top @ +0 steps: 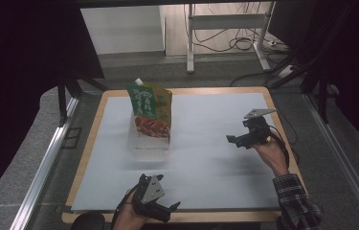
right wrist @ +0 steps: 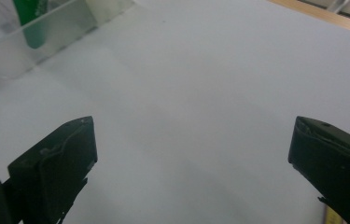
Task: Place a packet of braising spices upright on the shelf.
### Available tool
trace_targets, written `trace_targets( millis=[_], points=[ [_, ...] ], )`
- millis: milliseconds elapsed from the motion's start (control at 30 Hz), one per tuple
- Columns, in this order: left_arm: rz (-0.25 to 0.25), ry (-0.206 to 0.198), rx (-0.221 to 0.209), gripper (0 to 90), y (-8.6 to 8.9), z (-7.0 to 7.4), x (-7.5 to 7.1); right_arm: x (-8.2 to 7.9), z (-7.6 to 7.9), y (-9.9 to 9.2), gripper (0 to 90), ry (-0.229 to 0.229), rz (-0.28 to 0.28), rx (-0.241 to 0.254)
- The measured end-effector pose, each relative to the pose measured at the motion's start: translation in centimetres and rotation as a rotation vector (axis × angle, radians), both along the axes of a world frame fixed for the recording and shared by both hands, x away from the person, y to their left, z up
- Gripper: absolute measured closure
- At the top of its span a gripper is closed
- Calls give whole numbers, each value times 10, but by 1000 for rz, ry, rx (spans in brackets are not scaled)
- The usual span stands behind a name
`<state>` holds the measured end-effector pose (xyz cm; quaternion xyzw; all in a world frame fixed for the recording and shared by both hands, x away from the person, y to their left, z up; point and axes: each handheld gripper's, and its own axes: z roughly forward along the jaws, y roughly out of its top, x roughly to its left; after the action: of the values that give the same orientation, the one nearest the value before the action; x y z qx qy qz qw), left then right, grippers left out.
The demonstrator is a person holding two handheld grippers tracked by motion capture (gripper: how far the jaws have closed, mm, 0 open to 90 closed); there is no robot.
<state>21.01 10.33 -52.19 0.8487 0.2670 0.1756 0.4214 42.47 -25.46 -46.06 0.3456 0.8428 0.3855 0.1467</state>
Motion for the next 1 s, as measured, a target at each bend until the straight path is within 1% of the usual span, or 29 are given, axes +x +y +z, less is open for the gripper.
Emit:
trace_targets(
  millis=[133, 233, 367, 467, 567, 700, 800, 933, 1000],
  points=[
    [-1, -1, 4, 13, 0, 0, 0, 3, 0, -11, 11, 3, -46, 0],
    [-1, -3, 7, 14, 0, 0, 0, 6, -1, -19, 11, 7, -82, -14],
    [0, -4, 10, 14, 0, 0, 0, 10, -3, -31, 11, 42, -144, -23],
    [0, -6, 10, 15, -1, 0, 0, 12, -3, -38, 11, 43, -177, -28],
    [2, -5, 9, 14, 0, 0, 0, 13, -4, -46, 11, 44, -215, -56],
    [3, -3, 6, 14, 0, 0, 0, 16, -7, -56, 13, 59, -254, -90],
    [3, -3, 6, 14, 0, 0, 0, 18, -12, -62, 39, 66, -285, -123],
    [2, -3, 8, 14, 0, 0, 0, 20, -18, -68, 79, 66, -311, -170],
    [1, -3, 7, 14, 0, 0, 0, 21, -20, -70, 94, 73, -317, -179]
  ],
)
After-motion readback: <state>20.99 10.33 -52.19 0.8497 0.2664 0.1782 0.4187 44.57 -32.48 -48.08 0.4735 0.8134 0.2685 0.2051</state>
